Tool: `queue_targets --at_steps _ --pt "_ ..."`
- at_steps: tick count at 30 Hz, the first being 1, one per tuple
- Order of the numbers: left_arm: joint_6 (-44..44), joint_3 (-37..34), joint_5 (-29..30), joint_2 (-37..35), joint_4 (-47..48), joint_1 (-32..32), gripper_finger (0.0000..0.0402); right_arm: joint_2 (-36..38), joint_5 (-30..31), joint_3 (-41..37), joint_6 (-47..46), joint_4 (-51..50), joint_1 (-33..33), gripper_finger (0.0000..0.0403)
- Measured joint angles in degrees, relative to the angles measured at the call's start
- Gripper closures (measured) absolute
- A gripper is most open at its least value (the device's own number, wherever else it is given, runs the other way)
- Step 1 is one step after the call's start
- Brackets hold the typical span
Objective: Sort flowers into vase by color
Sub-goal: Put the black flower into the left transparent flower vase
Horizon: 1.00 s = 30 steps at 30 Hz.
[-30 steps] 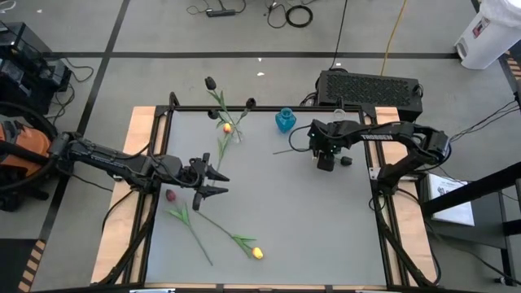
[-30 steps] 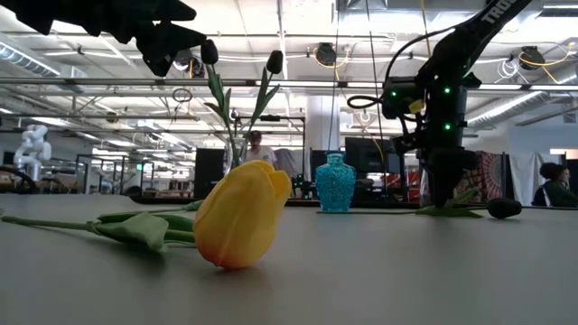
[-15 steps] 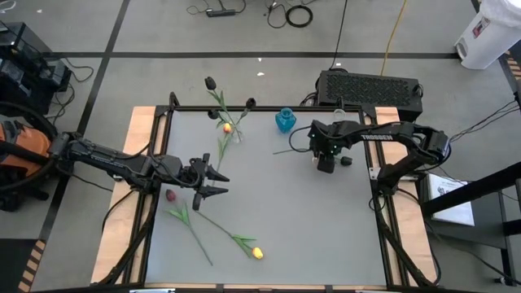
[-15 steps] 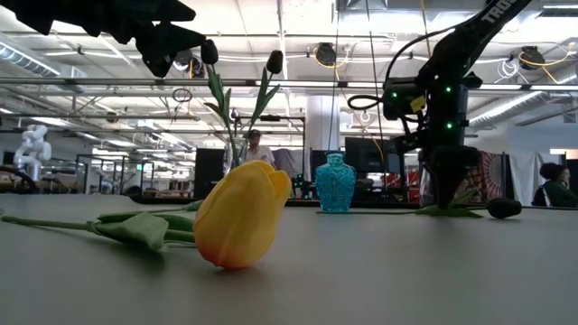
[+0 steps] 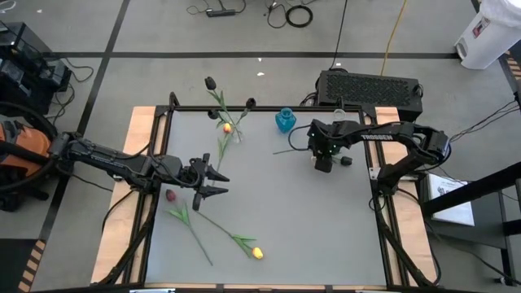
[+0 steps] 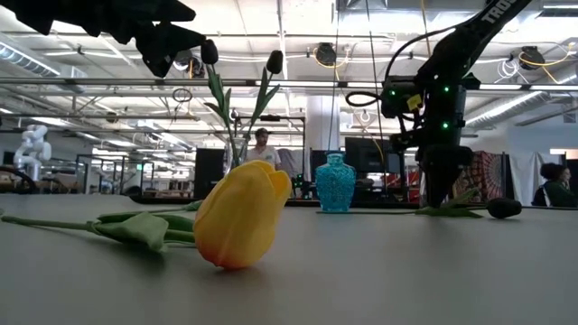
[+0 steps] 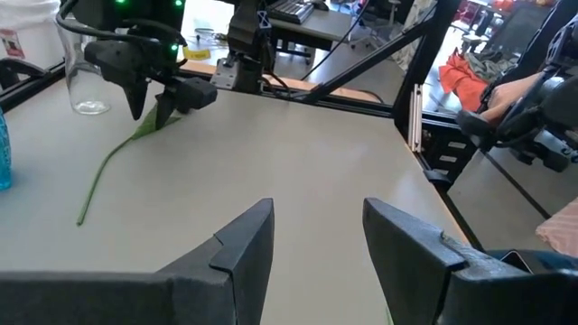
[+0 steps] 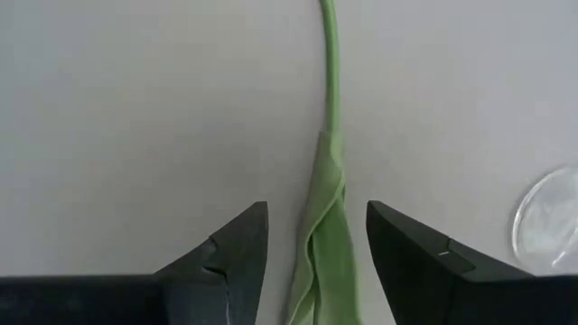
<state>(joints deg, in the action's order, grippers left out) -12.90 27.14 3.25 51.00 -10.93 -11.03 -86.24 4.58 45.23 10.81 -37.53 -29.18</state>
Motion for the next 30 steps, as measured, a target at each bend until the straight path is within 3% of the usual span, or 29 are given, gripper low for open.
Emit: queue_targets --at_steps 16,24,30 --pt "-0.16 0.0 0.0 -0.02 -0.32 -0.11 0.0224 -6.3 0.96 0.26 1.85 0.97 -0.82 0.0222" --pt "-0.13 0.0 0.01 -0.02 -0.26 -0.24 0.0224 -5.6 1.05 0.19 2.15 0.54 -0.82 0.0223" --pt "-0.16 0.0 0.02 -0.02 -0.25 -0.24 0.0224 -5.55 0.83 0.13 1.67 -0.99 -0.8 0.0258"
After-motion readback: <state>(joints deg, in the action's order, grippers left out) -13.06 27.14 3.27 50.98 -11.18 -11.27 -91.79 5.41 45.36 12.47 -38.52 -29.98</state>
